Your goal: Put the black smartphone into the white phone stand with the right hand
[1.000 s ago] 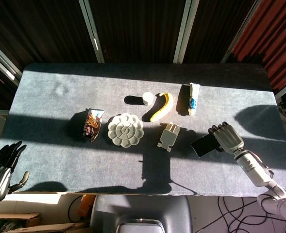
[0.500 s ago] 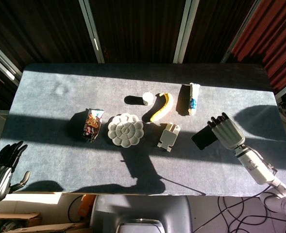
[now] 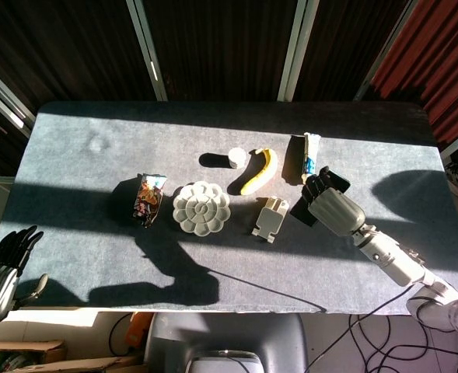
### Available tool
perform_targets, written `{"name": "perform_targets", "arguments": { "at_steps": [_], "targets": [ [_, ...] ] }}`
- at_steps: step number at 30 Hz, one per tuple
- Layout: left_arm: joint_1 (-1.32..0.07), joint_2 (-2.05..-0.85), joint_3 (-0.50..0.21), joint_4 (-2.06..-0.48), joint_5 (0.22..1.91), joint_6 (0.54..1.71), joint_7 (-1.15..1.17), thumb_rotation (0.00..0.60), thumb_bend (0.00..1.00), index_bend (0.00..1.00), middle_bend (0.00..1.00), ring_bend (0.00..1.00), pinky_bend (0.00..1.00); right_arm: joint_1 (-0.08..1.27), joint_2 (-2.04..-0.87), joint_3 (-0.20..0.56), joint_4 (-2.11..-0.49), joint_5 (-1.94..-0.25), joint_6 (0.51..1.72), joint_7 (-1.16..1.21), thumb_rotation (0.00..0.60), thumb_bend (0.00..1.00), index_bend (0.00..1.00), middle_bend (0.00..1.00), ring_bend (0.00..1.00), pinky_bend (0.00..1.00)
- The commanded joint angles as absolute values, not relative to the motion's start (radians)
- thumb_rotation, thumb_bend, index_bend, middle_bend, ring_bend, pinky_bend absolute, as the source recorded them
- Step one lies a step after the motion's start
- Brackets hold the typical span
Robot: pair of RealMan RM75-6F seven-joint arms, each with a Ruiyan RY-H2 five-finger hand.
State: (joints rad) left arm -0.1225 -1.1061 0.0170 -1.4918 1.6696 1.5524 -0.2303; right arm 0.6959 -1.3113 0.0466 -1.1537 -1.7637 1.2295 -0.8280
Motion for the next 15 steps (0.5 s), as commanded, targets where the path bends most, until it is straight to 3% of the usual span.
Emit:
{"name": "perform_targets", "arguments": {
  "at_steps": [1,6,15],
  "targets": [
    [-0.122,-1.105,0.019,-1.490,1.673,1.555,-0.234,0.600,0.41,0.00,0.00,0.00,0.00,0.762,-1.296,0.095,-1.260,-1.744,1.118,-0.988,0.600,0.42,0.98,0.68,0.50,0.44],
    [-0.119,-1.102,0.020,-1.485,1.677,1.567,-0.245,0.600,0.41,0.00,0.00,0.00,0.00,0.800,-1.295,0.116,-1.328,-1.712,1.021,-1.119,0.600,0.41,0.98,0.68,0.50,0.44],
    [-0.116,-1.099,0.026,-1.479,1.688,1.576,-0.260,0.600,0.41,0.00,0.00,0.00,0.00,0.824,-1.337,0.120,-1.366,-1.675,0.949,-1.215,0.600,0.41,0.98,0.68,0.50,0.44]
  ]
}}
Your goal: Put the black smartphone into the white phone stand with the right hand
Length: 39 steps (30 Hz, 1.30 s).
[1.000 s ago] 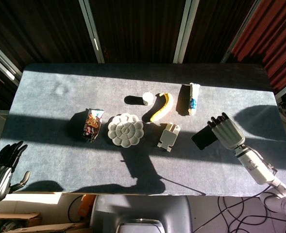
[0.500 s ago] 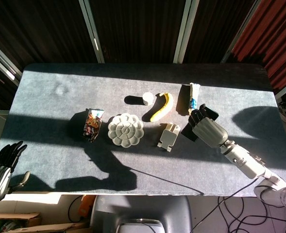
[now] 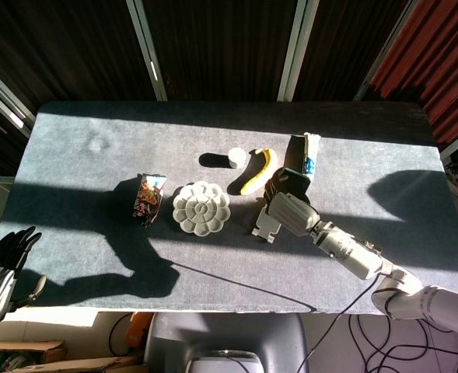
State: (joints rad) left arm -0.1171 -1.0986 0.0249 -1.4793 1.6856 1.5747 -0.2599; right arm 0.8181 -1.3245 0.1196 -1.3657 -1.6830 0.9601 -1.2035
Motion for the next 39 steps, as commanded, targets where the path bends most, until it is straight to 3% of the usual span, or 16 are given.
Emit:
{"name": "perform_targets", "arguments": {
  "at_steps": [1,15,39],
  "targets": [
    [-0.117,-1.099,0.026,-1.479,1.689,1.577,-0.261,0.600,0.41,0.00,0.00,0.00,0.00,0.826,-1.343,0.119,-1.363,-1.671,0.944,-1.221,0.600,0.41,0.98,0.68,0.50,0.44],
    [-0.104,-1.121,0.002,-1.494,1.636,1.582,-0.181,0.600,0.41,0.00,0.00,0.00,0.00,0.835,-1.448,0.081,-1.288,-1.672,0.928,-1.211,0.600,0.40,0.98,0.68,0.50,0.44],
    [-0.094,-1.147,-0.015,-1.507,1.615,1.590,-0.099,0.600,0.41,0.00,0.00,0.00,0.00,0.842,-1.470,0.064,-1.274,-1.660,0.902,-1.258,0.600,0.40,0.97,0.68,0.50,0.44]
  ]
}}
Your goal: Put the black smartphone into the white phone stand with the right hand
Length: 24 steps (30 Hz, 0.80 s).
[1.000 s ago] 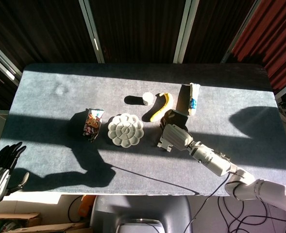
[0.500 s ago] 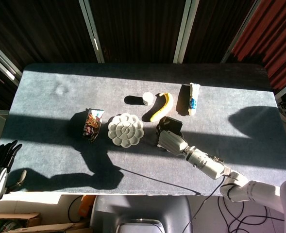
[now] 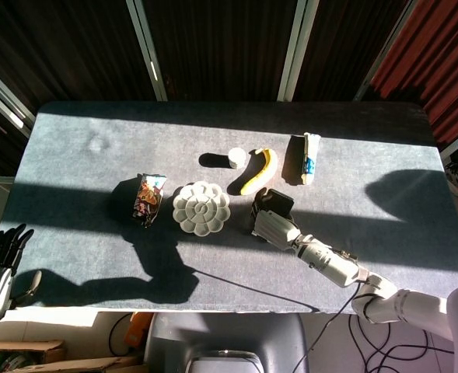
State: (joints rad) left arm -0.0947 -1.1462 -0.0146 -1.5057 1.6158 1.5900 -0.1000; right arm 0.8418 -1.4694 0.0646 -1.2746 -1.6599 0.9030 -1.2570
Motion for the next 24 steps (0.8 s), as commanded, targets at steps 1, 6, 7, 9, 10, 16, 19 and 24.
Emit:
{"name": "perform_targets", "arguments": {
  "at_steps": [1,6,7,9,10,16,19,24],
  "targets": [
    [-0.095,-1.147,-0.015,-1.508,1.616,1.588,-0.100,0.600,0.41,0.00,0.00,0.00,0.00,0.843,-1.471,0.064,-1.273,-1.659,0.900,-1.260,0.600,0.40,0.97,0.68,0.50,0.44],
    [-0.100,-1.143,-0.014,-1.509,1.615,1.576,-0.107,0.600,0.41,0.00,0.00,0.00,0.00,0.850,-1.483,0.063,-1.267,-1.651,0.885,-1.265,0.600,0.39,0.96,0.68,0.50,0.44],
    [-0.100,-1.143,-0.015,-1.510,1.614,1.575,-0.106,0.600,0.41,0.00,0.00,0.00,0.00,0.851,-1.484,0.063,-1.267,-1.651,0.884,-1.266,0.600,0.39,0.96,0.68,0.50,0.44],
    [-0.101,-1.143,-0.015,-1.511,1.613,1.573,-0.104,0.600,0.41,0.00,0.00,0.00,0.00,0.851,-1.486,0.062,-1.266,-1.648,0.882,-1.266,0.600,0.38,0.96,0.68,0.50,0.44],
    [-0.101,-1.143,-0.015,-1.512,1.614,1.572,-0.104,0.600,0.41,0.00,0.00,0.00,0.00,0.852,-1.487,0.061,-1.267,-1.648,0.882,-1.267,0.600,0.38,0.96,0.68,0.50,0.44],
    [-0.101,-1.141,-0.014,-1.512,1.615,1.569,-0.104,0.600,0.41,0.00,0.00,0.00,0.00,0.851,-1.483,0.059,-1.269,-1.640,0.879,-1.276,0.600,0.35,0.92,0.68,0.48,0.43],
    [-0.102,-1.140,-0.014,-1.513,1.615,1.567,-0.106,0.600,0.41,0.00,0.00,0.00,0.00,0.850,-1.479,0.059,-1.274,-1.631,0.873,-1.278,0.600,0.32,0.78,0.67,0.45,0.42],
    [-0.102,-1.140,-0.013,-1.514,1.616,1.565,-0.106,0.600,0.41,0.00,0.00,0.00,0.00,0.850,-1.480,0.061,-1.273,-1.615,0.865,-1.289,0.600,0.31,0.52,0.54,0.37,0.40]
  ]
}}
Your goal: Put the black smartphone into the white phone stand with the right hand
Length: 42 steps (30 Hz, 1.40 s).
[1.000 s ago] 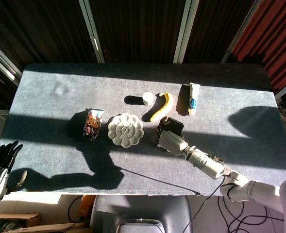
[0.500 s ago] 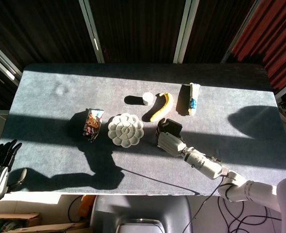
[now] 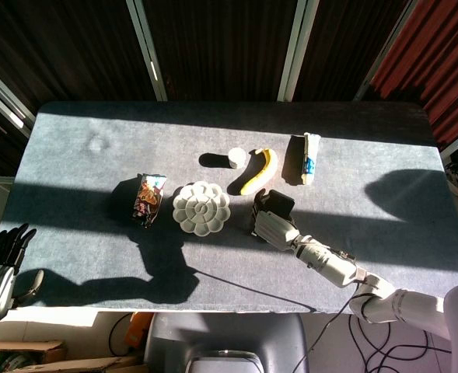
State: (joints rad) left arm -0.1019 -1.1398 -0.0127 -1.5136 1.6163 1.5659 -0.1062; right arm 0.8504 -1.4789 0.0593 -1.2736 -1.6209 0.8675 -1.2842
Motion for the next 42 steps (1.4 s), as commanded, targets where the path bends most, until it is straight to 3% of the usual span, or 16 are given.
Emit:
{"name": "perform_targets", "arguments": {
  "at_steps": [1,9,23,34,42],
  "targets": [
    [-0.102,-1.140,-0.012,-1.514,1.616,1.565,-0.106,0.600,0.41,0.00,0.00,0.00,0.00,0.850,-1.481,0.063,-1.273,-1.610,0.865,-1.294,0.600,0.31,0.49,0.53,0.37,0.40],
    [-0.100,-1.140,-0.014,-1.513,1.615,1.568,-0.108,0.600,0.41,0.00,0.00,0.00,0.00,0.848,-1.484,0.066,-1.280,-1.586,0.864,-1.317,0.600,0.30,0.34,0.46,0.33,0.38],
    [-0.096,-1.142,-0.018,-1.513,1.611,1.574,-0.099,0.600,0.41,0.00,0.00,0.00,0.00,0.849,-1.492,0.064,-1.287,-1.560,0.867,-1.347,0.600,0.30,0.29,0.44,0.32,0.38],
    [-0.095,-1.139,-0.019,-1.513,1.612,1.576,-0.104,0.600,0.41,0.00,0.00,0.00,0.00,0.829,-1.485,0.079,-1.332,-1.483,0.882,-1.389,0.600,0.27,0.04,0.34,0.23,0.31],
    [-0.097,-1.137,-0.018,-1.513,1.616,1.573,-0.108,0.600,0.41,0.00,0.00,0.00,0.00,0.787,-1.440,0.091,-1.444,-1.432,0.954,-1.370,0.600,0.21,0.00,0.26,0.17,0.30]
  ]
}}
